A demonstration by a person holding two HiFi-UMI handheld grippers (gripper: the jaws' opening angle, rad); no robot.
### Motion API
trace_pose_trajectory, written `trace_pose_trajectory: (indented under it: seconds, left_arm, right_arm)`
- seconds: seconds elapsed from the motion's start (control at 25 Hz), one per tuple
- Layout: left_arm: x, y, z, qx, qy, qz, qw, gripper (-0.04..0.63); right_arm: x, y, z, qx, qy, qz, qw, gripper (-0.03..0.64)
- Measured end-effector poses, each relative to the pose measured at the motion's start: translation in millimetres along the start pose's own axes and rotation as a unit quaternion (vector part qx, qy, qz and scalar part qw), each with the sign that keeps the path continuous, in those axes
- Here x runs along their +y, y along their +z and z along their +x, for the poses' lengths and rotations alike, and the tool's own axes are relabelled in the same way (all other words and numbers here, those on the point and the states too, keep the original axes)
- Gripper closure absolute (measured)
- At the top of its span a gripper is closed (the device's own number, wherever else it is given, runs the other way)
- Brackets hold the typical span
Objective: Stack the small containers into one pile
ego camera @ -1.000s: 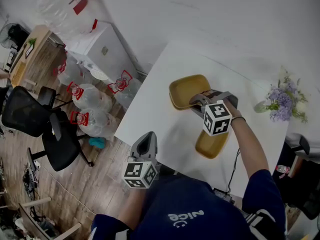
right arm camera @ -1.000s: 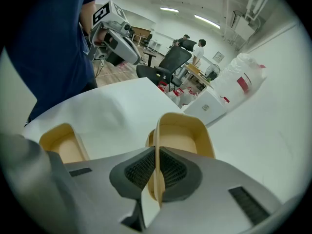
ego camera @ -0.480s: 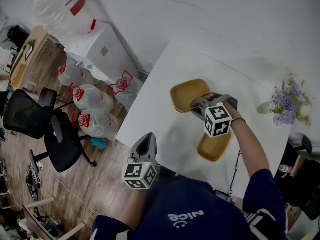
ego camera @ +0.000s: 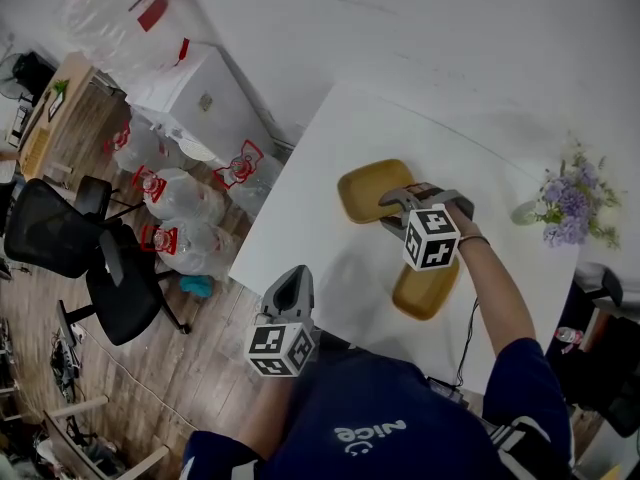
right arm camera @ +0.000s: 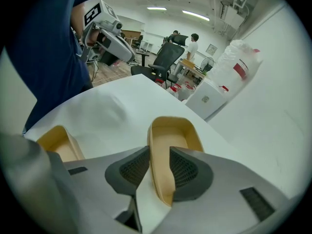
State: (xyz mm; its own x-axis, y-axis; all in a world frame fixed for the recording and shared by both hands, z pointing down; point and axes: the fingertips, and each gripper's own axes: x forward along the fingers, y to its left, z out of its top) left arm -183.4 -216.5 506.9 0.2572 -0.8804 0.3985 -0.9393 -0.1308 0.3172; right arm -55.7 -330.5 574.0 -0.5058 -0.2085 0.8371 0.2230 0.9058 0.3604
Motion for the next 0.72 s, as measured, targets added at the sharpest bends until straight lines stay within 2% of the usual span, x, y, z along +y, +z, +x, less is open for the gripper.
trace_pose_trajectory:
  seconds: [0.08,0.32,0.52,0.72]
  left_arm:
    - [0,-1,-2,0.000,0.000,-0.001,1.0000,0.575]
    - [-10,-5,-7,-0.003,-0.011,-0.003,0.9999,0.575]
    - [-24,-5,-11,-0.012,-0.024,-0.002,0.9996,0.575]
    - [-41,-14,-17,-0.014,-0.028,-0.006,0.9995,0.575]
  right_arm:
    - [-4,2,-9,-0.002,-0.009,0.008,1.000,0.479]
    - [-1,2,-48,-0.009,-0.031,0.011,0.999,0.468]
    - [25,-12,-90,0.016,-0.039,-0.033,0.999,0.468]
    - [66,-32,-124,0.037,-0.027,-0.061,0.997,0.468]
